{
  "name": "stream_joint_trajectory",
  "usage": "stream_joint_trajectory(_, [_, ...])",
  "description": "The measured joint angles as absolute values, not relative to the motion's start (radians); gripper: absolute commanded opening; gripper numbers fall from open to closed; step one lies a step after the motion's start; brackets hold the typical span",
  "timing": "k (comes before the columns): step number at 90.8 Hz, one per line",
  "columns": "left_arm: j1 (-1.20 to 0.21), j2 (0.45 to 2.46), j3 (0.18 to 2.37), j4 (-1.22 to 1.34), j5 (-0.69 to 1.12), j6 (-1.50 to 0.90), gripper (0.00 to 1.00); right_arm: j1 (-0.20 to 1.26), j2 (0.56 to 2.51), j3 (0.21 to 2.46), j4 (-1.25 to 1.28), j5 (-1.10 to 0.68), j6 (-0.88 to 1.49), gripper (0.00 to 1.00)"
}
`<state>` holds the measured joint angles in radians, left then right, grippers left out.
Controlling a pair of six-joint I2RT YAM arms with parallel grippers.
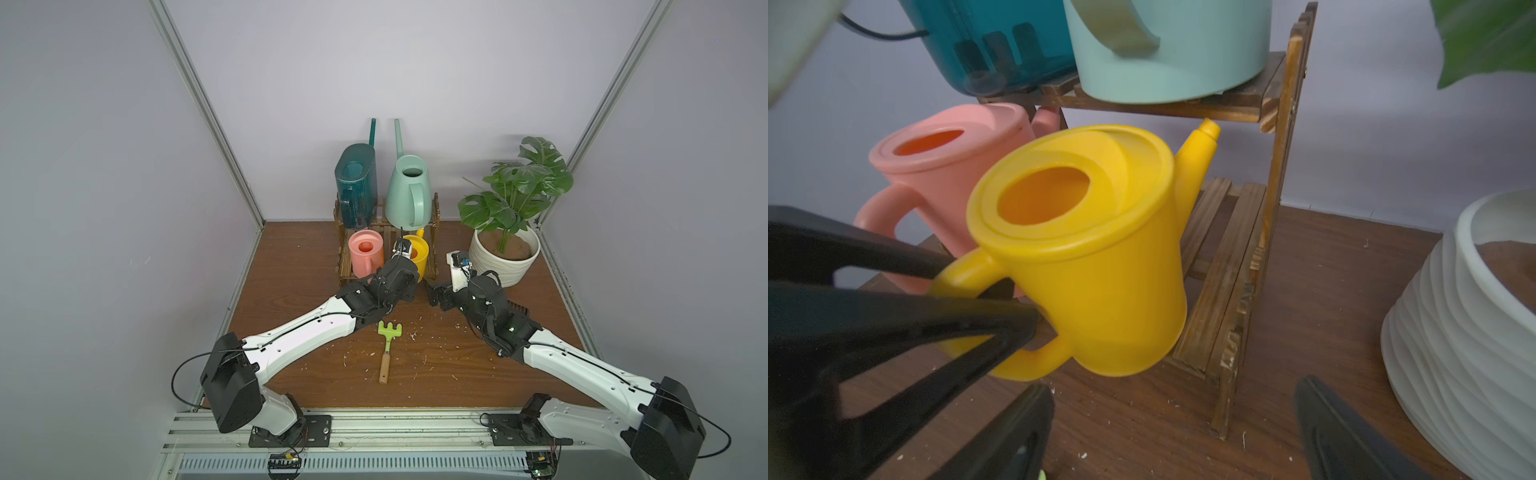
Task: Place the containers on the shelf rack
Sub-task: 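Place the container on the shelf, then adjust the container on the shelf.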
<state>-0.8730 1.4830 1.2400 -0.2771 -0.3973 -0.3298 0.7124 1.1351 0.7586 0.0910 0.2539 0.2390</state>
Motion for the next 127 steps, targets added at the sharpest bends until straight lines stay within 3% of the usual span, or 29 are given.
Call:
stream_joint_trajectory(74, [-0.873,1.518,1.284,-0.291,-0.339,-0.383,0.42,0.711,1.211,0.795,0.188,0.348,0.228,0.93])
stream_joint_trajectory(127, [-0.873,1.460,1.193,-0.268,-0.297,-0.380,0.49,0.711,1.219,0.795,0.187,0.356,0.228,0.92])
